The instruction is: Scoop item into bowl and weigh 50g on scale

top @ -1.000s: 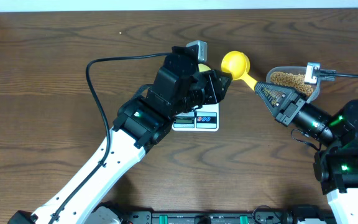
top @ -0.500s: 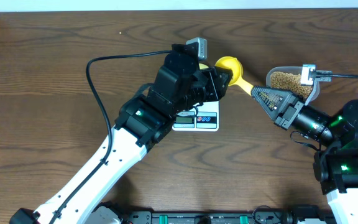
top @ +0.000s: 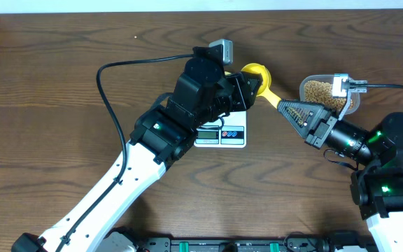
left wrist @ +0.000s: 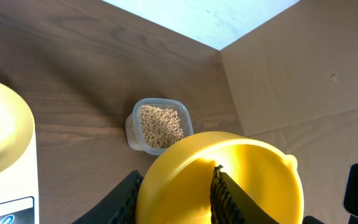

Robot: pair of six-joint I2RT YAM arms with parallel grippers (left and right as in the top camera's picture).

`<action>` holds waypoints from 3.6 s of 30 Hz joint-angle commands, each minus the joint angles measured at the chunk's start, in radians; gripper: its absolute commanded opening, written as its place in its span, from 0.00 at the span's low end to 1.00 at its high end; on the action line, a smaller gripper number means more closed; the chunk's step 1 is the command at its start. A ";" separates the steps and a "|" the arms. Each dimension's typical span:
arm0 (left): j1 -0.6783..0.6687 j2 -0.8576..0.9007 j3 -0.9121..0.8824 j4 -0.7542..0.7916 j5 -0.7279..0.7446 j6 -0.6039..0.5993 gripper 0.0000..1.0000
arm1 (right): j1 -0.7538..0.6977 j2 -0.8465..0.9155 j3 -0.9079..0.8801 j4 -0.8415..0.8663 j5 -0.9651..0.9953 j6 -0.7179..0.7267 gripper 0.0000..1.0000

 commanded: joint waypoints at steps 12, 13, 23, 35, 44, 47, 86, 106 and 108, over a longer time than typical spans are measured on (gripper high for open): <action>0.000 0.002 -0.002 0.018 -0.009 -0.002 0.35 | 0.012 -0.005 0.028 -0.016 -0.022 -0.028 0.01; 0.000 0.002 -0.002 0.018 -0.009 -0.002 0.35 | 0.012 -0.005 0.028 -0.016 -0.021 -0.028 0.01; 0.000 0.002 -0.002 0.019 -0.010 -0.002 0.35 | 0.011 -0.005 0.028 -0.017 -0.013 -0.031 0.01; 0.000 0.002 -0.002 0.018 -0.021 0.002 0.58 | 0.011 -0.005 0.028 -0.035 0.045 -0.067 0.01; 0.000 0.002 -0.002 -0.011 -0.021 0.002 0.62 | 0.007 -0.005 0.028 -0.011 0.180 -0.112 0.02; 0.000 0.002 -0.002 -0.039 -0.020 0.002 0.64 | -0.020 -0.005 0.029 -0.001 0.248 -0.129 0.02; 0.000 0.002 -0.002 -0.027 -0.019 -0.051 0.08 | -0.107 -0.005 0.029 0.087 -0.013 0.107 0.01; 0.000 0.002 -0.002 0.007 0.010 -0.051 0.08 | -0.046 -0.005 0.029 0.015 0.031 0.046 0.01; 0.000 0.002 -0.002 0.007 0.010 -0.051 0.08 | -0.046 -0.005 0.029 0.013 0.031 0.042 0.01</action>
